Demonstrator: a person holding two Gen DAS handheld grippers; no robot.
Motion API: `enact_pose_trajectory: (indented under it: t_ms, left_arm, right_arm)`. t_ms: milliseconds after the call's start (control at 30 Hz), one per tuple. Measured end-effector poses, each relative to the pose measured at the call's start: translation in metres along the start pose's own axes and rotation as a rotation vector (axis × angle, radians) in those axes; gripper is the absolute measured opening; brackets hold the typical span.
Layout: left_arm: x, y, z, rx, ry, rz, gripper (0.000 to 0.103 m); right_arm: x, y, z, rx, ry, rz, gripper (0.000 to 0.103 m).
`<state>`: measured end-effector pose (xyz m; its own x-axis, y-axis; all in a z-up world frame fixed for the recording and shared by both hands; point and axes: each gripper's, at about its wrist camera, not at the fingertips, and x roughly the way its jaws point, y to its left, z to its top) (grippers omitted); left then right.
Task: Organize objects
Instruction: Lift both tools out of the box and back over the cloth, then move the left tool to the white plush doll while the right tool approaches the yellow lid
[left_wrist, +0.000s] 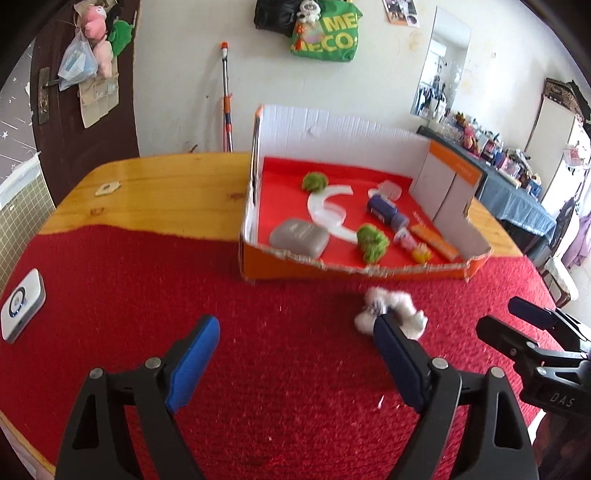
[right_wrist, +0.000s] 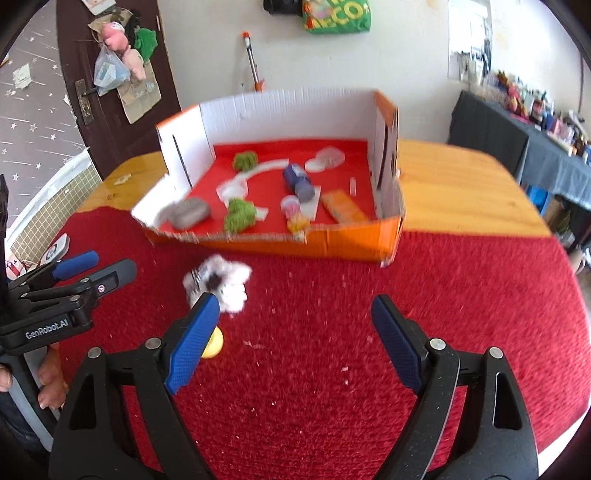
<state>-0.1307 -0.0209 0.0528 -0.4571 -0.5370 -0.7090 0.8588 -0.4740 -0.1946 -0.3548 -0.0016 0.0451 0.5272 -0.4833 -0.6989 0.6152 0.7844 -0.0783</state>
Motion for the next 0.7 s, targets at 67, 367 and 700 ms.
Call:
enact_pose_trajectory:
  t_ms: [67, 367, 700]
  left_arm:
    - [0.006, 0.000, -0.004, 0.006, 0.016, 0.011, 0.087]
    - [0.023, 0.004, -0.015, -0.005, 0.078, 0.018, 0.087]
    - [0.019, 0.007, -0.014, 0.006, 0.070, 0.037, 0.090]
  right_arm:
    - [0.008, -0.002, -0.005, 0.003, 0.019, 0.005, 0.085]
    - [0.019, -0.002, -0.010, 0.000, 0.051, 0.020, 0.085]
    - [0.029, 0.017, -0.016, -0.049, 0.091, 0.080, 0.085]
